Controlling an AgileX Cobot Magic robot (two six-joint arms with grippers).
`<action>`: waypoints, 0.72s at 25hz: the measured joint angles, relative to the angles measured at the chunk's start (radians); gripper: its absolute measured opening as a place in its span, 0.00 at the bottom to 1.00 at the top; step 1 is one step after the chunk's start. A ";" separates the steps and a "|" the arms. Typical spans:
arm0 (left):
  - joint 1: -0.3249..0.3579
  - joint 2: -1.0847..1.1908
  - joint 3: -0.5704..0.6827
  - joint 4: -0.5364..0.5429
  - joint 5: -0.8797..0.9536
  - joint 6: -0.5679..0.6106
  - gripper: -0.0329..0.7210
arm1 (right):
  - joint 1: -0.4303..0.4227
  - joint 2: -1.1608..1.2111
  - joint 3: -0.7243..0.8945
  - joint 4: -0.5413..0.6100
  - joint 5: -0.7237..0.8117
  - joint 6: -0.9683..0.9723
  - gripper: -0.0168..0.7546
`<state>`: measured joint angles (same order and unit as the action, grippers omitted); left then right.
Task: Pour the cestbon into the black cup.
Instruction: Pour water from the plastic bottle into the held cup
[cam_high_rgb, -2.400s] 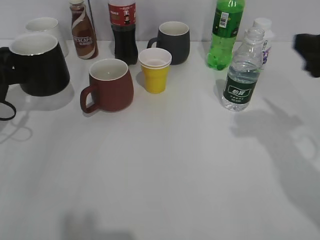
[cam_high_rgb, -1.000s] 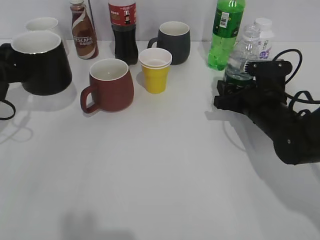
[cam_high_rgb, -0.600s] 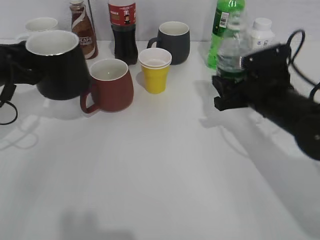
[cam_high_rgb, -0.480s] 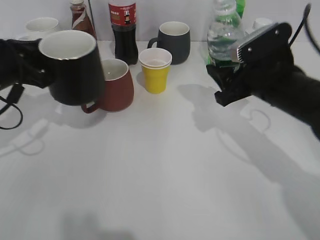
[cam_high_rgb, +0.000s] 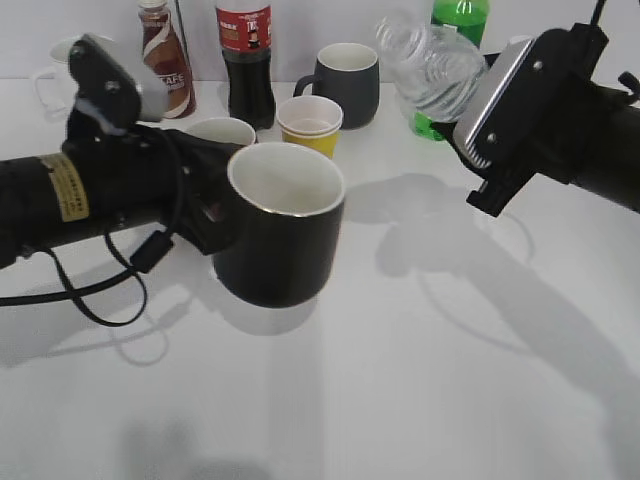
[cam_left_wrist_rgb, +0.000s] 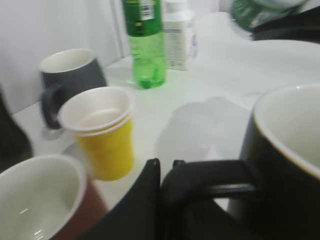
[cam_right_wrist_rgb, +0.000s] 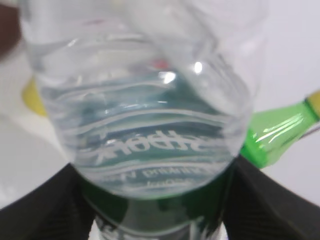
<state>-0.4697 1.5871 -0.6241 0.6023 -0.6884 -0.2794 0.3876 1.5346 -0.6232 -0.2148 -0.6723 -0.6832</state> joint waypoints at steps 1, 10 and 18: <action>-0.024 0.000 -0.009 -0.007 0.018 0.000 0.09 | 0.003 0.000 0.000 0.001 0.002 -0.043 0.66; -0.069 0.022 -0.043 -0.061 0.042 -0.002 0.09 | 0.055 0.000 -0.003 0.000 0.008 -0.318 0.66; -0.070 0.022 -0.043 -0.002 0.041 -0.003 0.09 | 0.055 0.000 -0.024 0.001 0.003 -0.477 0.66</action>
<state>-0.5400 1.6094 -0.6667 0.6006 -0.6472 -0.2824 0.4427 1.5346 -0.6477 -0.2142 -0.6690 -1.1599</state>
